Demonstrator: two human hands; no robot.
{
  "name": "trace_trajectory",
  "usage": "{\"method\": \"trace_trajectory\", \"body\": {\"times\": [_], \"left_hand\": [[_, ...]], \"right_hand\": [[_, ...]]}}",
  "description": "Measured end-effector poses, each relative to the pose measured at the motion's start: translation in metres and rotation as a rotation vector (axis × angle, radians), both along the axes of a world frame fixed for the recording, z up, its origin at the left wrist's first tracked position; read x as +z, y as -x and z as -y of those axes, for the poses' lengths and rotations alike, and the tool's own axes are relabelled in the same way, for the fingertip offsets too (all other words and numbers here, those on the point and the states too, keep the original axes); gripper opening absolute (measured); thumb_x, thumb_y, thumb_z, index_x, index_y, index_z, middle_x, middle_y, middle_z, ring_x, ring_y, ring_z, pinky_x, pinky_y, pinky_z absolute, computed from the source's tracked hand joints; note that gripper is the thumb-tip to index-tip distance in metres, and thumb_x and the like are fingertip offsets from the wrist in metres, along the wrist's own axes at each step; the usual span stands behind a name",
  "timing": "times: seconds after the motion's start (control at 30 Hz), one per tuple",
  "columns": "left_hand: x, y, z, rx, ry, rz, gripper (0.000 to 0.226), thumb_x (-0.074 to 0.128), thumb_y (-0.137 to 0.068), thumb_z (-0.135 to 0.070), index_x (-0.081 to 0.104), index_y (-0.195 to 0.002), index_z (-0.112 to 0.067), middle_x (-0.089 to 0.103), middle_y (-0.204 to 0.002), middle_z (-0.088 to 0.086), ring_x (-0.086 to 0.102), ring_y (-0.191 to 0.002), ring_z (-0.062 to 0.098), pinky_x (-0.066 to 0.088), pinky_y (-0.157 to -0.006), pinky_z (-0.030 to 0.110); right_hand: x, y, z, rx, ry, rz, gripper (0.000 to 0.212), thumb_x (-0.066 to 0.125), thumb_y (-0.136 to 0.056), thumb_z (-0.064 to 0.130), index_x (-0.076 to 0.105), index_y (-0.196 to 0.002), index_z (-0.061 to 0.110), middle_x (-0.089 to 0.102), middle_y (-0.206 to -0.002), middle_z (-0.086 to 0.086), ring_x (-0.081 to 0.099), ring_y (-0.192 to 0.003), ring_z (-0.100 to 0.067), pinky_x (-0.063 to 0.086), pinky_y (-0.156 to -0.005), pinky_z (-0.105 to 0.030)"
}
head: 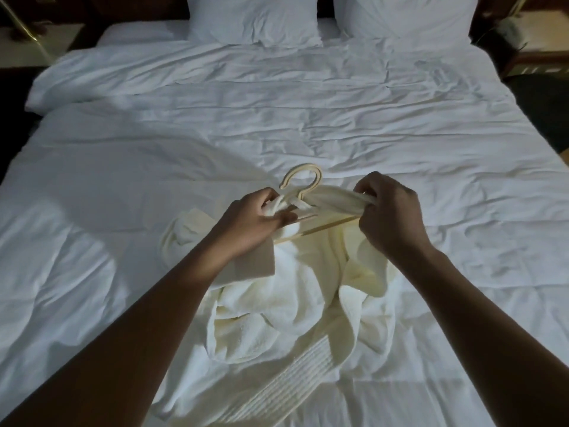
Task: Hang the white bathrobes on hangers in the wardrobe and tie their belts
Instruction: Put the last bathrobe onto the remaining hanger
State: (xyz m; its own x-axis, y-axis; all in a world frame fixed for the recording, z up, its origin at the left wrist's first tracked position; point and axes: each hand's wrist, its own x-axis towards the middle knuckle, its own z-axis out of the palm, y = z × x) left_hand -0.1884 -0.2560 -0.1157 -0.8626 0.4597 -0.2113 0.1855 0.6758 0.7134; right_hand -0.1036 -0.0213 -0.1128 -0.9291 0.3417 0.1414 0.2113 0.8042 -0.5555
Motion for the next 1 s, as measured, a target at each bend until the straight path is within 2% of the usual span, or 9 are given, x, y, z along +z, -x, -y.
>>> {"method": "trace_trajectory", "body": {"times": [0.1,0.2,0.3,0.47,0.57,0.67,0.77,0.9,1.0], "left_hand": [[0.006,0.004,0.002,-0.002,-0.048,0.087,0.036,0.066,-0.083,-0.063,0.062,-0.114,-0.044,0.069,-0.109,-0.021,0.066,-0.101,0.005,0.054,-0.096,0.042],[0.018,0.004,0.001,-0.047,-0.060,0.146,0.031,0.065,-0.087,-0.065,0.064,-0.113,-0.048,0.071,-0.105,-0.019,0.068,-0.098,0.007,0.054,-0.096,0.044],[0.023,0.001,-0.003,-0.075,-0.056,0.146,0.033,0.063,-0.087,-0.070,0.065,-0.106,-0.043,0.070,-0.097,-0.017,0.067,-0.089,0.006,0.055,-0.086,0.038],[0.021,0.004,0.001,0.067,-0.282,0.049,0.028,0.074,-0.089,-0.045,0.058,-0.081,-0.024,0.053,-0.069,-0.015,0.051,-0.064,0.003,0.037,-0.062,0.025],[0.022,0.005,0.003,0.184,-0.276,-0.290,0.032,0.079,-0.080,-0.011,0.047,-0.076,-0.014,0.045,-0.069,-0.009,0.041,-0.063,0.007,0.033,-0.057,0.024],[0.017,-0.017,-0.008,0.023,-0.162,-0.713,0.041,0.058,-0.062,0.010,0.034,-0.076,-0.020,0.038,-0.074,-0.006,0.040,-0.069,0.020,0.033,-0.058,0.037],[-0.007,-0.033,-0.004,-0.059,-0.116,-0.661,0.036,0.054,-0.066,0.001,0.031,-0.081,-0.021,0.038,-0.075,-0.003,0.040,-0.070,0.025,0.037,-0.062,0.041],[-0.030,-0.035,0.014,0.153,0.214,-0.700,0.033,0.057,-0.061,0.003,0.047,-0.089,-0.012,0.048,-0.082,0.007,0.045,-0.073,0.028,0.039,-0.061,0.037],[-0.037,-0.047,0.015,0.235,0.152,-0.551,0.039,0.054,-0.060,-0.002,0.051,-0.099,-0.007,0.050,-0.094,0.011,0.047,-0.084,0.029,0.042,-0.070,0.041]], "right_hand": [[0.000,-0.008,0.010,0.090,0.064,0.114,0.053,0.061,-0.070,0.009,0.054,-0.119,0.029,0.060,-0.109,0.008,0.052,-0.104,-0.020,0.040,-0.089,-0.041],[0.017,-0.003,0.019,0.253,0.167,-0.011,0.056,0.071,-0.086,0.037,0.048,-0.136,0.030,0.057,-0.129,0.008,0.051,-0.120,-0.014,0.039,-0.099,-0.034],[0.036,0.008,0.033,0.301,0.316,-0.057,0.021,0.062,-0.098,0.043,0.064,-0.105,0.024,0.071,-0.102,0.012,0.064,-0.099,-0.003,0.049,-0.085,-0.023],[0.029,0.015,0.032,0.221,0.264,-0.044,0.027,0.059,-0.102,0.032,0.062,-0.079,0.019,0.065,-0.070,0.012,0.059,-0.068,-0.006,0.044,-0.063,-0.027],[0.022,0.014,0.032,0.204,0.213,-0.003,0.025,0.061,-0.099,0.033,0.064,-0.078,0.020,0.067,-0.065,0.006,0.064,-0.067,-0.012,0.051,-0.069,-0.038],[0.020,0.017,0.038,0.185,0.043,-0.076,0.027,0.058,-0.100,0.036,0.063,-0.085,0.015,0.067,-0.061,0.008,0.066,-0.062,-0.017,0.054,-0.067,-0.041],[0.023,0.019,0.043,0.137,-0.030,-0.129,0.029,0.056,-0.101,0.037,0.060,-0.085,0.014,0.066,-0.061,0.008,0.065,-0.060,-0.019,0.054,-0.065,-0.041],[0.030,0.017,0.036,0.024,0.048,-0.118,0.031,0.056,-0.102,0.039,0.062,-0.085,0.014,0.068,-0.062,0.006,0.067,-0.066,-0.019,0.053,-0.070,-0.040],[0.031,0.018,0.033,-0.033,-0.003,-0.079,0.035,0.053,-0.103,0.045,0.060,-0.086,0.014,0.069,-0.063,0.005,0.066,-0.069,-0.024,0.052,-0.071,-0.040]]}}
